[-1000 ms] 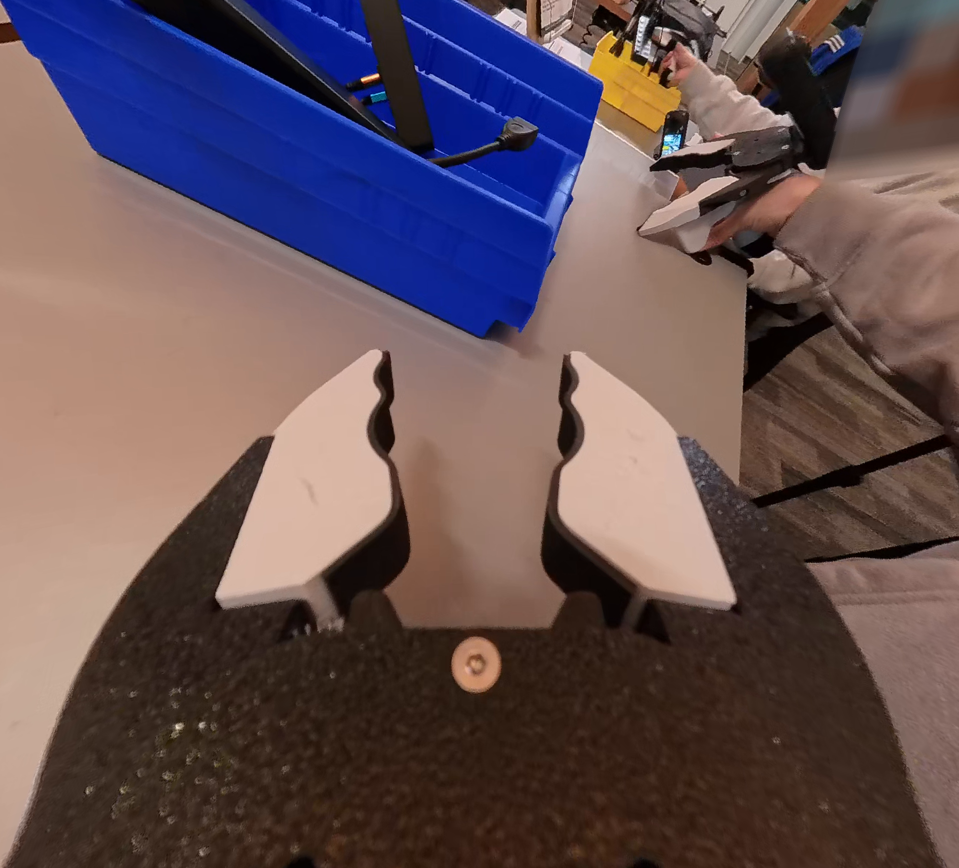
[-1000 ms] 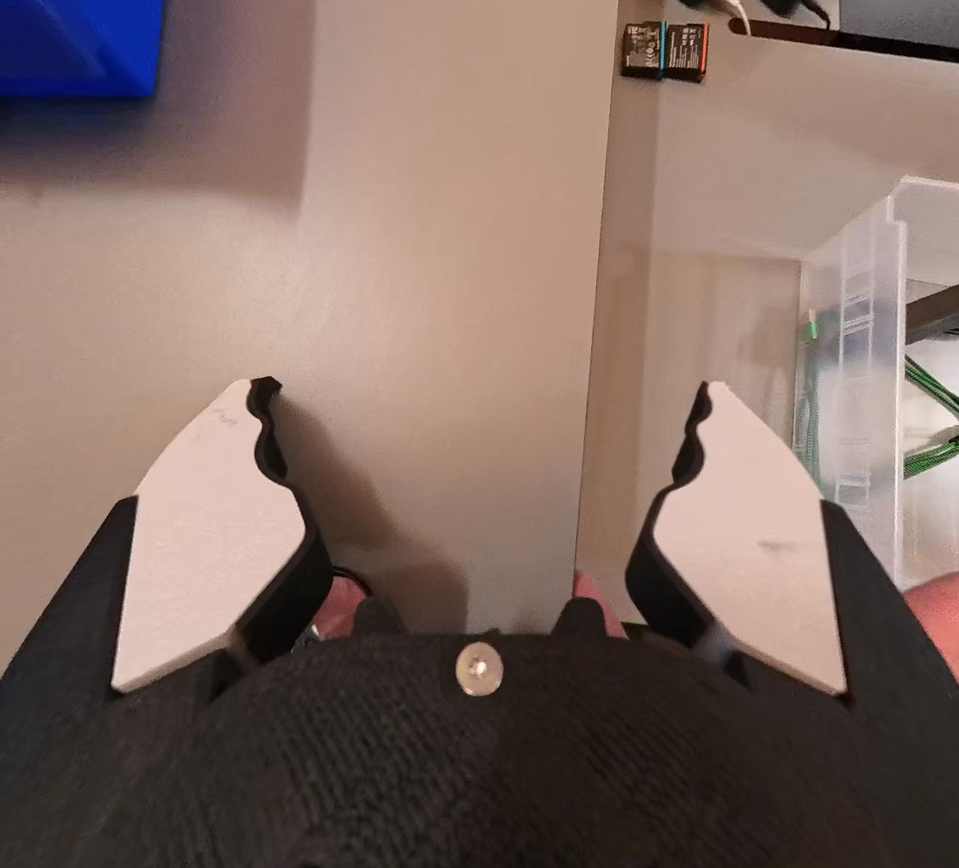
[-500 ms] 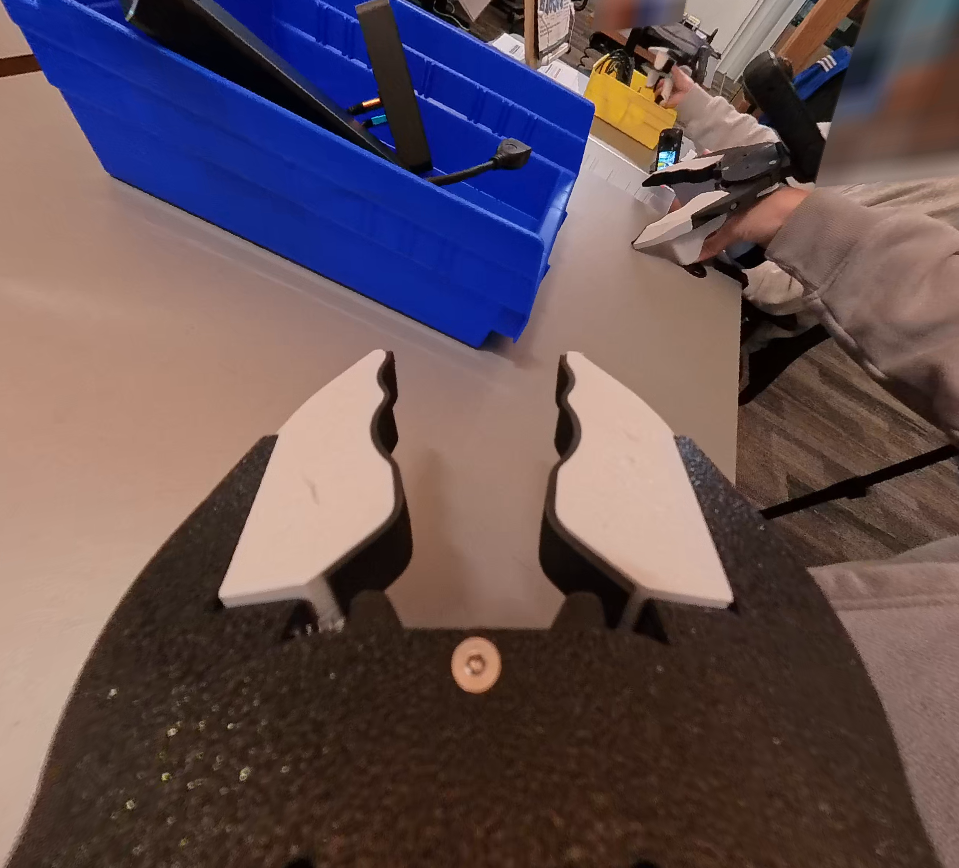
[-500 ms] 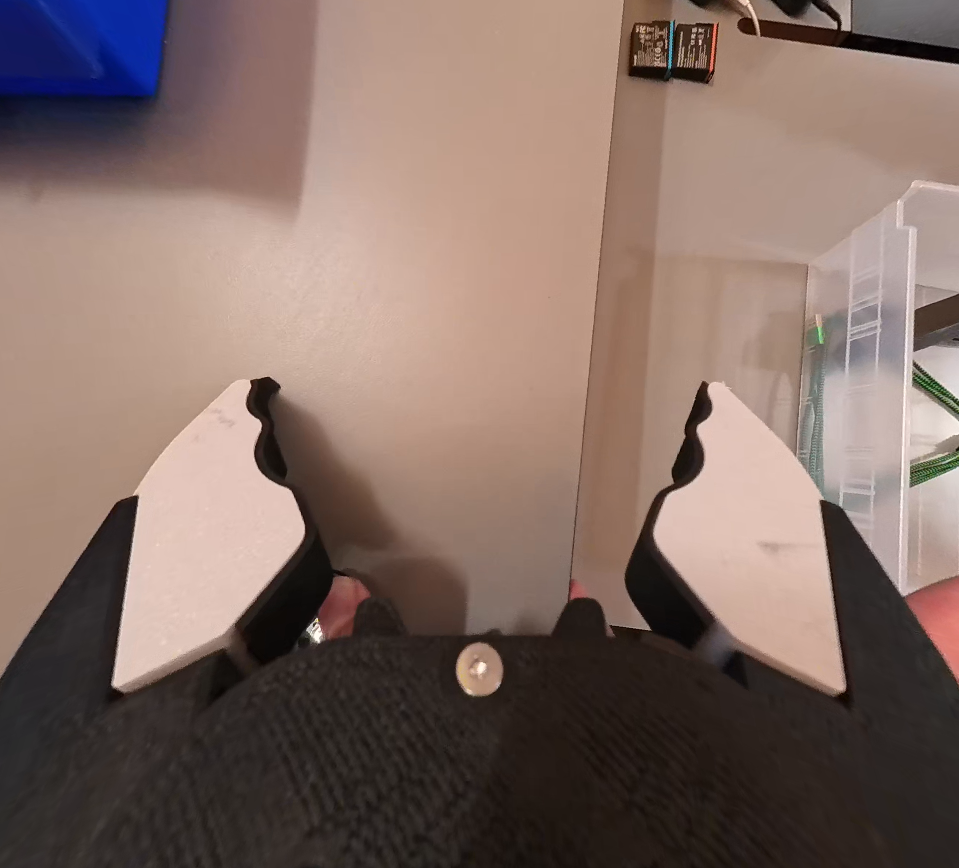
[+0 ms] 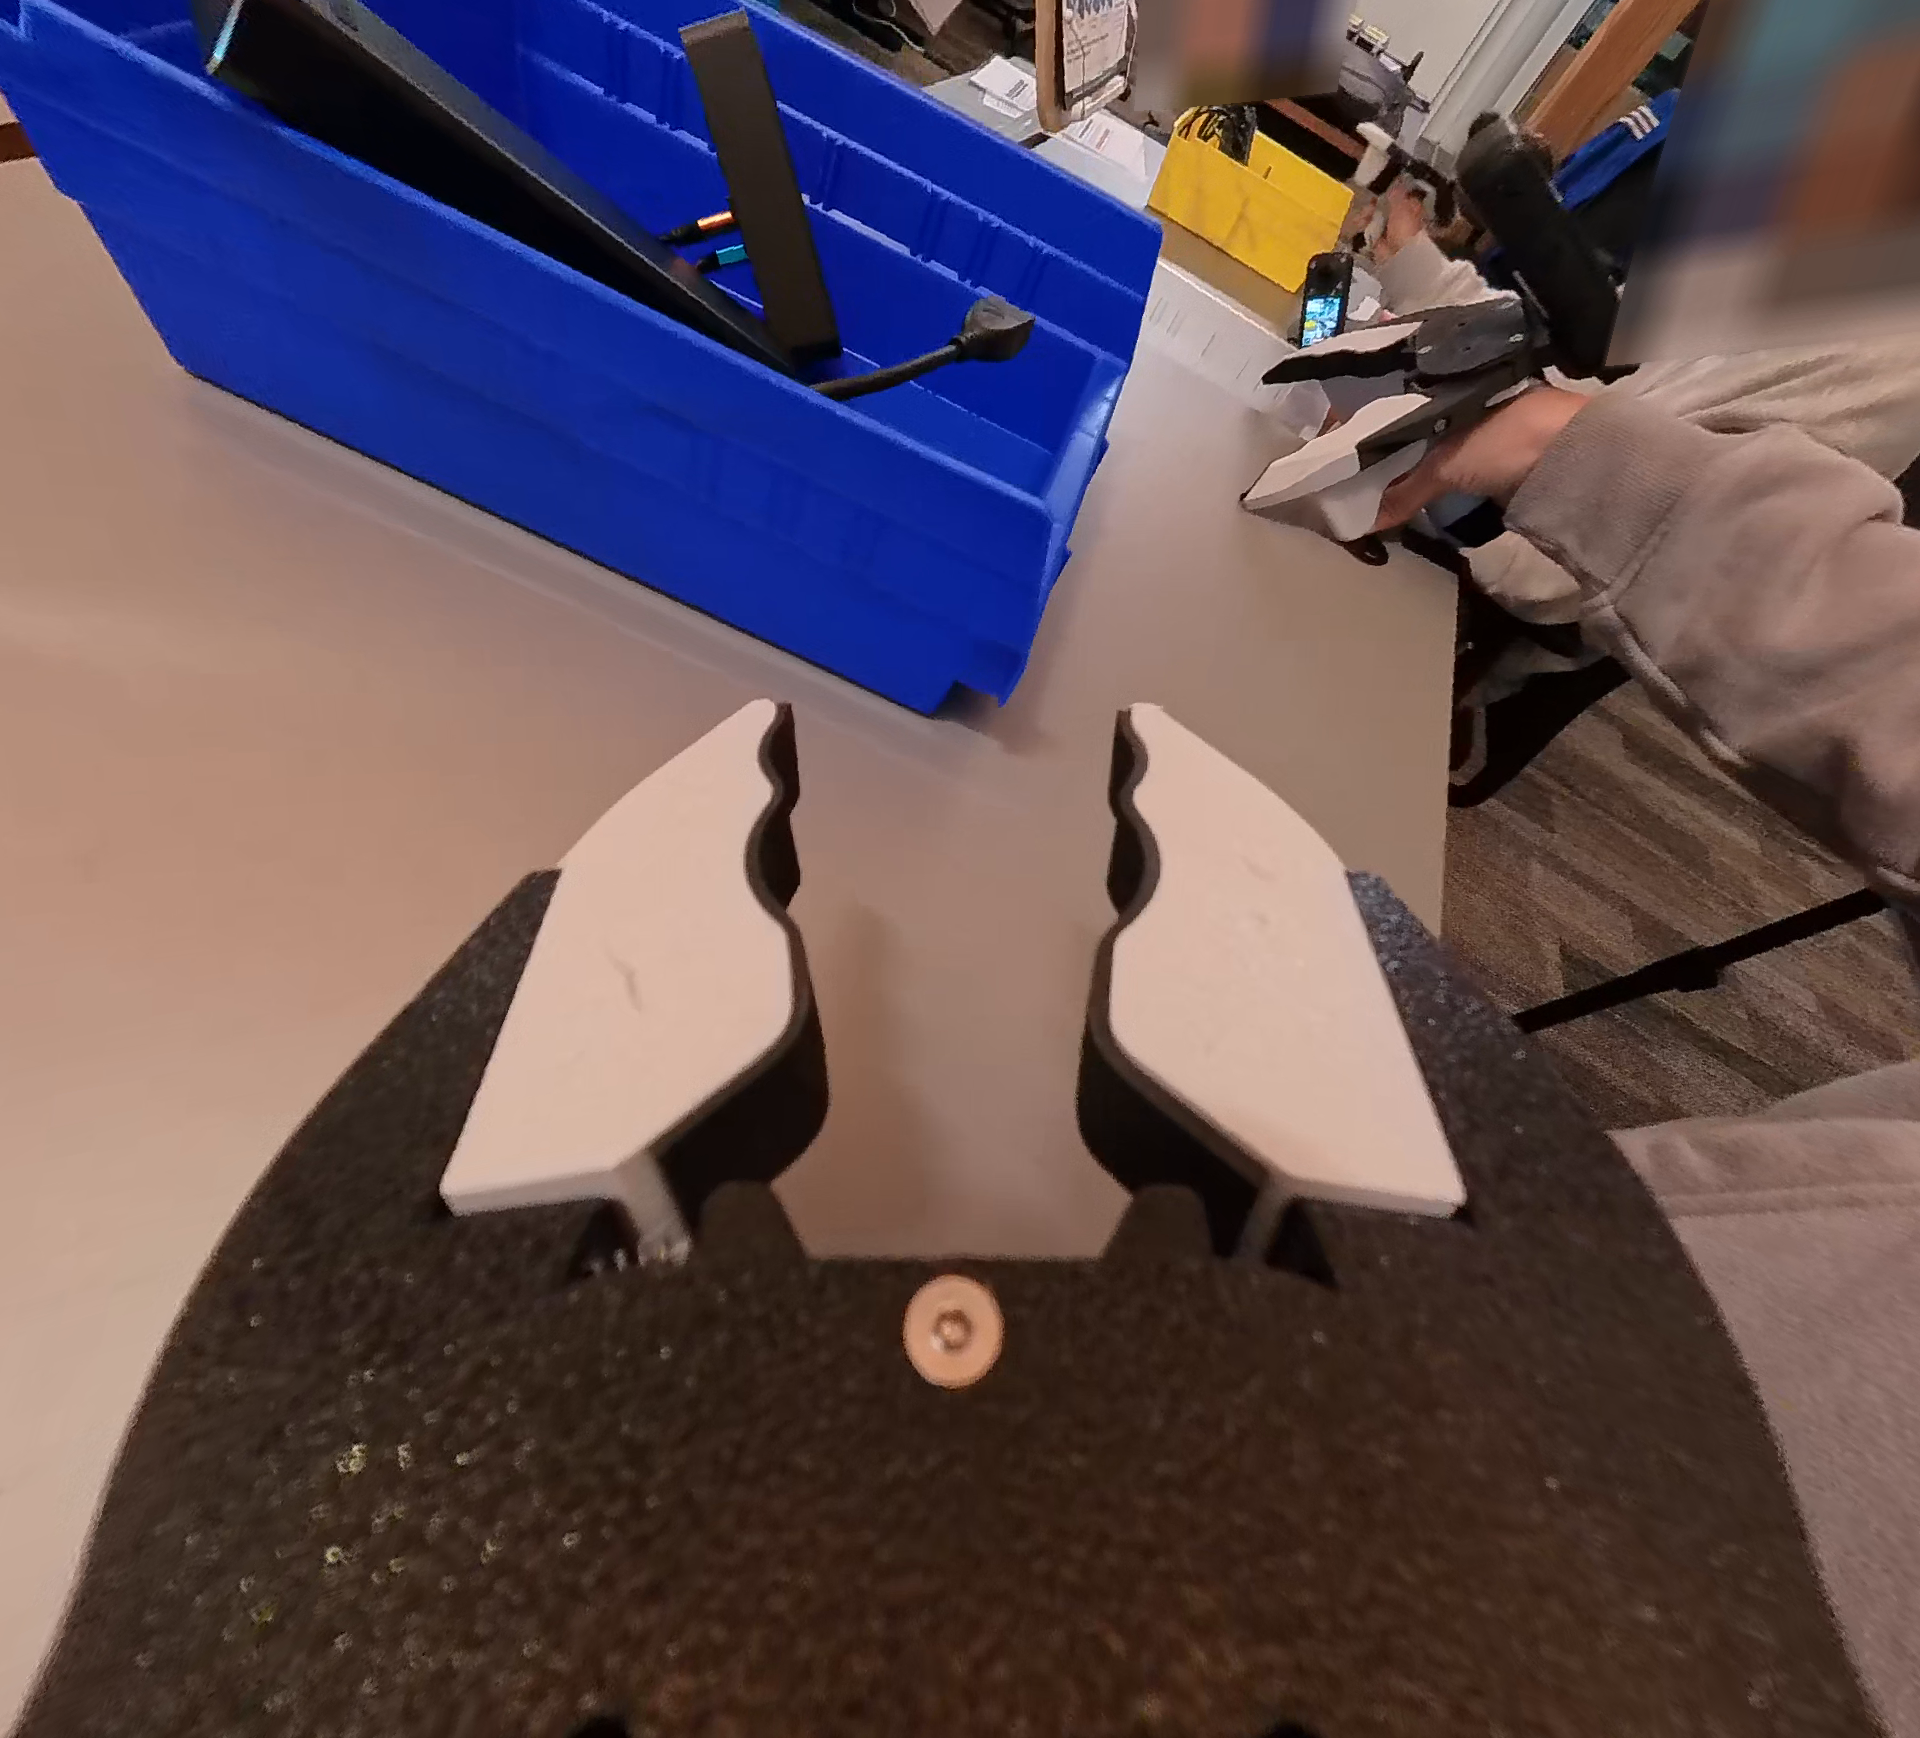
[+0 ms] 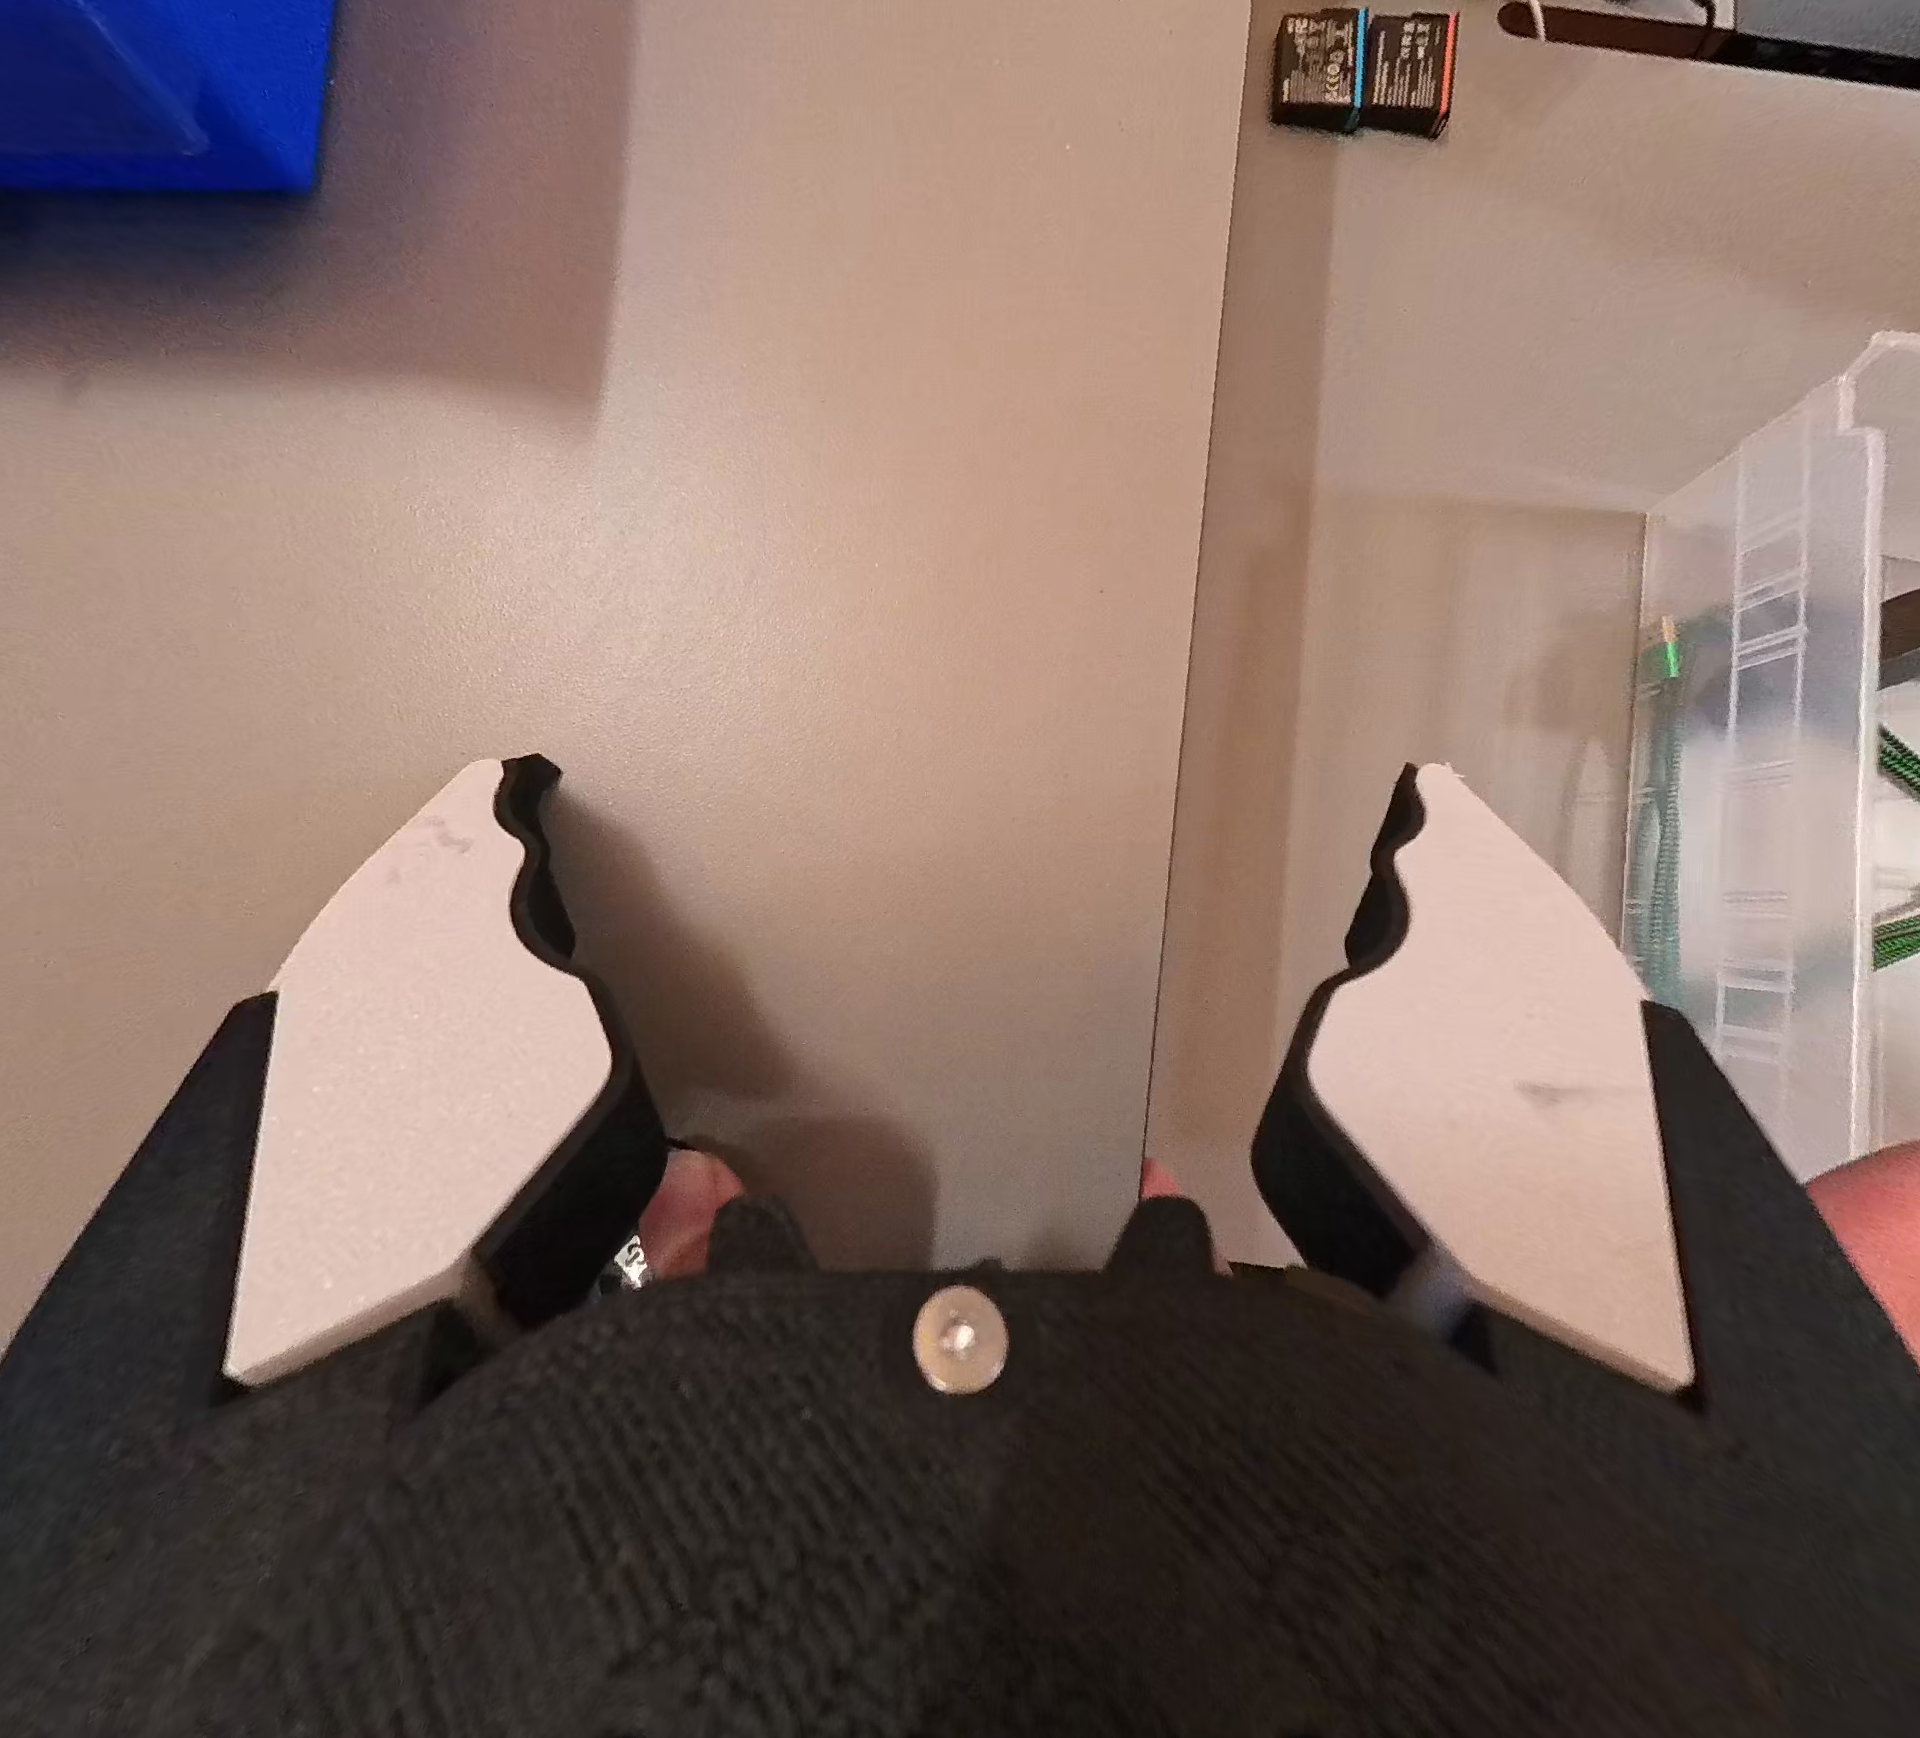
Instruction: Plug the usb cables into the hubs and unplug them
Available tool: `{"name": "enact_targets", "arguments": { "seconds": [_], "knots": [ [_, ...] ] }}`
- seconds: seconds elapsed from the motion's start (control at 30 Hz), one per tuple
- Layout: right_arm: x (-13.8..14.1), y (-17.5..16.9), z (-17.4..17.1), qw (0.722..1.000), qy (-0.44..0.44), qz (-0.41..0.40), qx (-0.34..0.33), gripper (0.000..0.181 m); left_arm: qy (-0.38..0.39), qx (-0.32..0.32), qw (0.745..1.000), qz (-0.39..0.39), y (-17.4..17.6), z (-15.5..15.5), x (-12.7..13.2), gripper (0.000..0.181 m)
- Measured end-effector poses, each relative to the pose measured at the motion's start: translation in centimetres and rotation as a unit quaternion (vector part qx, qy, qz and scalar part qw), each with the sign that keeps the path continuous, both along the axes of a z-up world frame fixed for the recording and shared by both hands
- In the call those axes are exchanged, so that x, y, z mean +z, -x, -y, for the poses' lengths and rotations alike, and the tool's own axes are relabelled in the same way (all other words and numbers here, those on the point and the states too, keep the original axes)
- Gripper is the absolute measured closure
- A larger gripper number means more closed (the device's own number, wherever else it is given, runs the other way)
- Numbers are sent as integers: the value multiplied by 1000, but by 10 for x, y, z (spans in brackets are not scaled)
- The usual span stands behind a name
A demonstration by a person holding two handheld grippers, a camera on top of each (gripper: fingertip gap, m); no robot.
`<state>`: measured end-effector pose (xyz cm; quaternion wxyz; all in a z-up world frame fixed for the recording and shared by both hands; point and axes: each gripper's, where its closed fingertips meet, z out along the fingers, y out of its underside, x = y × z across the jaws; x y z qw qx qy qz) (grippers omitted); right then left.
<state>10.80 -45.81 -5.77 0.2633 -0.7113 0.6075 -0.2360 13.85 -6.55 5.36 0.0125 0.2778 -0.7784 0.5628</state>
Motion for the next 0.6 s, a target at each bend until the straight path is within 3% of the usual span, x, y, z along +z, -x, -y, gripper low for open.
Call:
{"name": "enact_targets", "arguments": {
  "seconds": [0.03, 0.6],
  "knots": [
    [-1, 0, 0, 1000, 0, 0, 0, 36, 2, -1, 1000, 0, 0, 1, 0, 124],
    [-24, 1, 1, 1000, -7, -5, -2, 35, -22, 1, 999, 29, -11, 33, -10, 128]
  ]
}}
